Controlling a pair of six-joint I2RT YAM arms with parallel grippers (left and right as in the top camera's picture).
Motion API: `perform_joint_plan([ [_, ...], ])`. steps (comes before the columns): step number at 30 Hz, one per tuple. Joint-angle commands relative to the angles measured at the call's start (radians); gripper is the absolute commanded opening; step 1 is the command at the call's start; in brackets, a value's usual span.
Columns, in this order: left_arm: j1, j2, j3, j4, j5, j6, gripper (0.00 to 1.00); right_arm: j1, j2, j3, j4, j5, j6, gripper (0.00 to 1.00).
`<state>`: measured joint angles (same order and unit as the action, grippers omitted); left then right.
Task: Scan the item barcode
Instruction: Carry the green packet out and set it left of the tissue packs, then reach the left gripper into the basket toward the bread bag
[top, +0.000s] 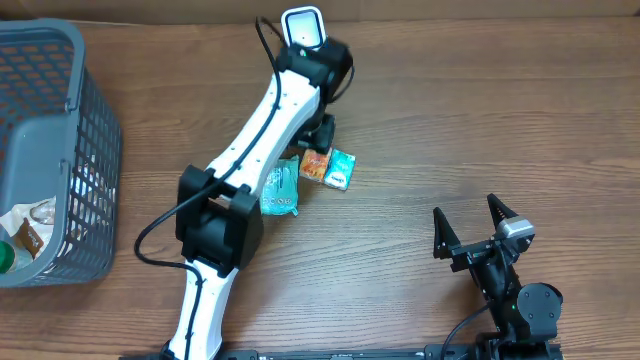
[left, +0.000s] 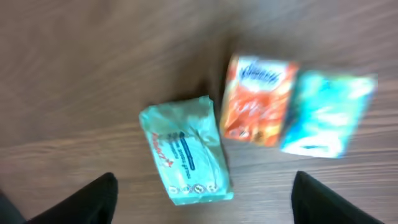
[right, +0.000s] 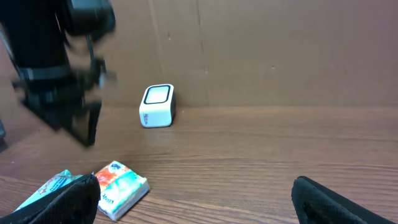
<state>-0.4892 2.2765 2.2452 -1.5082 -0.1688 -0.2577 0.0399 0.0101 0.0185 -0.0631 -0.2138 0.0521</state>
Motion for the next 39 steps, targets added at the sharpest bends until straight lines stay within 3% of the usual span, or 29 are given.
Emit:
perform_joint_plan([
  [1, 0.005, -0.017, 0.250, -0.074, 0.005, -0.006, 0.81, 0.004, -0.007, -0.011, 0.005, -0.005, 0.004, 1.00],
  [4, 0.017, -0.021, 0.456, -0.156, 0.005, 0.004, 1.00, 0.004, -0.007, -0.011, 0.005, -0.005, 0.004, 1.00],
  [10, 0.093, -0.084, 0.750, -0.182, 0.133, 0.129, 1.00, 0.004, -0.007, -0.011, 0.005, -0.005, 0.005, 1.00],
  [12, 0.128, -0.140, 0.760, -0.182, 0.182, 0.157, 1.00, 0.004, -0.007, -0.011, 0.005, -0.005, 0.005, 1.00],
  [19, 0.416, -0.403, 0.744, -0.182, 0.151, 0.072, 0.99, 0.004, -0.007, -0.011, 0.005, -0.005, 0.005, 1.00],
  [22, 0.601, -0.485, 0.692, -0.182, 0.175, 0.031, 0.99, 0.004, -0.007, -0.011, 0.005, -0.005, 0.004, 1.00],
  [27, 0.909, -0.610, 0.432, -0.182, 0.213, 0.010, 0.98, 0.004, -0.007, -0.011, 0.005, -0.005, 0.004, 1.00],
  [33, 1.052, -0.605, 0.161, -0.159, 0.175, 0.006, 0.99, 0.004, -0.007, -0.011, 0.005, -0.005, 0.004, 1.00],
  [39, 1.197, -0.594, -0.132, 0.001, 0.243, 0.011, 1.00, 0.004, -0.007, -0.011, 0.005, -0.005, 0.005, 1.00],
])
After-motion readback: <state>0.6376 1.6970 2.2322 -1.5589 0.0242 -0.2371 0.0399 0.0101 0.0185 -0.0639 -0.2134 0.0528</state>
